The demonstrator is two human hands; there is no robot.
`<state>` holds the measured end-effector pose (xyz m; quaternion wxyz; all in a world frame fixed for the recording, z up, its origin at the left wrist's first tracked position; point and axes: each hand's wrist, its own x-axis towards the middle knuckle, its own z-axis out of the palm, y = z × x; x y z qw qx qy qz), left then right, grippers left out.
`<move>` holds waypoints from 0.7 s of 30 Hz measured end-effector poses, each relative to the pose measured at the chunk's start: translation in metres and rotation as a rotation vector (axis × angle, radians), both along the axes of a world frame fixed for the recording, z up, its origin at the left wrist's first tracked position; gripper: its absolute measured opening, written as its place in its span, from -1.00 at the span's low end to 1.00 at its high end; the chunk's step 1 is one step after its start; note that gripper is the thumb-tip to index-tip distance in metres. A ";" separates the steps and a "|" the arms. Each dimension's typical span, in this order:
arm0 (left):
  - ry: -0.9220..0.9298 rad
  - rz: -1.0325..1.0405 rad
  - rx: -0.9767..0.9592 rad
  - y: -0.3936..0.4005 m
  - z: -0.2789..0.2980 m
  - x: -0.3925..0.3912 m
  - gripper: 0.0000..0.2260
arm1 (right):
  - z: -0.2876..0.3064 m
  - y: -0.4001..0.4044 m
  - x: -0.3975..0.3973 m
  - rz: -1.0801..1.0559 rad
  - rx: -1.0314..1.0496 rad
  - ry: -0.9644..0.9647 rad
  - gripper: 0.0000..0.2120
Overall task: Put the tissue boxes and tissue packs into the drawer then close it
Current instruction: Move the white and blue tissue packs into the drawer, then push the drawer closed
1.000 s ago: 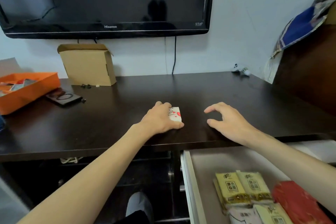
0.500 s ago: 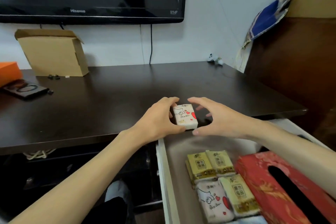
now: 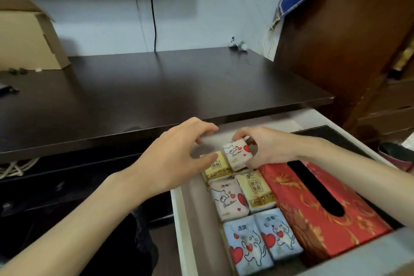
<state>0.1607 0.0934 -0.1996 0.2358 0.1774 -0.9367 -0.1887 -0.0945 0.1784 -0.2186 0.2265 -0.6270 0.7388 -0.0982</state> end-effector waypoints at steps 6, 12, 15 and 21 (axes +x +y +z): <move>-0.019 0.029 0.031 0.028 -0.013 0.026 -0.62 | 0.000 0.003 -0.007 -0.002 0.085 -0.183 -0.39; -0.057 0.034 0.084 0.055 -0.019 0.044 -0.68 | 0.004 0.009 -0.007 -0.076 0.047 -0.310 -0.54; -0.078 0.024 0.099 0.075 -0.020 0.053 -0.69 | 0.008 0.027 -0.002 -0.080 -0.093 -0.207 -0.58; -0.100 -0.011 0.197 0.125 -0.027 0.076 -0.61 | 0.012 0.117 0.014 -0.040 -0.311 -0.169 -0.62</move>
